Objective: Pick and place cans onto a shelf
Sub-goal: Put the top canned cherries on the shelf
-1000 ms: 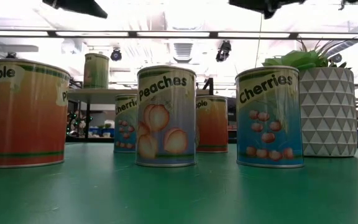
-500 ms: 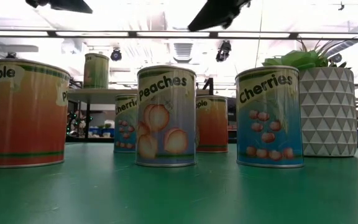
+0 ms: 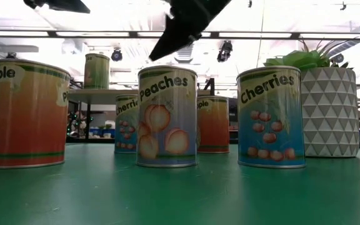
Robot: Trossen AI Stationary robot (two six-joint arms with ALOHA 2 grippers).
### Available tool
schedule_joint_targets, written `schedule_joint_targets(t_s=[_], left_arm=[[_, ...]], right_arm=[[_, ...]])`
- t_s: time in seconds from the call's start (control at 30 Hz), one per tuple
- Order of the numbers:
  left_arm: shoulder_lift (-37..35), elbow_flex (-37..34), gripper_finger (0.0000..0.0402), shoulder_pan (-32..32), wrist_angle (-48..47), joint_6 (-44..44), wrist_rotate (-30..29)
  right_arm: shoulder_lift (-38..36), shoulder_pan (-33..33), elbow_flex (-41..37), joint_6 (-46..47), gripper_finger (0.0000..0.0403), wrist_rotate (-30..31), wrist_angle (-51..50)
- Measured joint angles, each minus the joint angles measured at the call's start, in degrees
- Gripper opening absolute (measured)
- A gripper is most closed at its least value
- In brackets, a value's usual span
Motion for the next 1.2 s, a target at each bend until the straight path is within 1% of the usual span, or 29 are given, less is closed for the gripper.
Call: schedule_joint_targets(t_s=[0.07, 0.17, 0.27, 0.37, 0.5, 0.63, 0.73, 0.83, 0.93, 1.0, 1.1, 1.2], left_arm=[[0.19, 0.00, 0.0000, 0.00, -0.11, 0.00, 0.00], [0.38, 0.00, 0.0000, 0.00, -0.09, 0.02, 0.00], [0.30, 0.00, 0.0000, 0.00, -0.07, 0.02, -0.01], [0.20, 0.00, 0.0000, 0.00, -0.02, 0.02, -0.02], [0.33, 0.00, 0.0000, 0.00, -0.02, 0.04, -0.01], [0.40, 0.00, 0.0000, 0.00, 0.04, 0.04, -0.02], [0.38, 0.00, 0.0000, 0.00, 0.05, 0.04, -0.02], [0.40, 0.00, 0.0000, 0.00, -0.02, 0.04, -0.02], [0.44, 0.00, 0.0000, 0.00, 0.00, 0.04, -0.02], [0.44, 0.00, 0.0000, 0.00, 0.00, 0.04, -0.02], [0.44, 0.00, 0.0000, 0.00, -0.01, 0.04, -0.02], [0.47, 0.00, 0.0000, 0.00, -0.03, 0.06, -0.04]], right_arm=[[1.93, 0.00, 0.95, -0.72, 0.0009, -1.46, 0.16], [4.37, 0.02, 2.48, -0.69, 0.0010, -1.93, 0.04], [5.76, -0.20, 3.81, -0.49, 0.0019, -5.45, -0.27], [6.37, -0.52, 3.85, 0.32, 0.0044, -8.40, 0.00], [6.85, -0.75, 3.83, -0.25, 0.0093, -8.28, -0.19], [7.96, -1.00, 3.83, -3.17, 0.0136, -8.14, 0.31], [9.62, -1.24, 3.83, -4.49, 0.0156, -7.37, 0.74], [11.31, -1.52, 3.85, -5.63, 0.0166, -6.51, 1.86], [12.37, -1.75, 3.94, -6.81, 0.0163, -6.08, 2.52], [12.89, -1.84, 3.99, -7.46, 0.0150, -5.23, 2.80], [13.39, -1.99, 4.05, -8.37, 0.0116, -4.94, 3.08], [13.41, -2.06, 4.04, -9.31, 0.0072, -5.07, 3.24]])
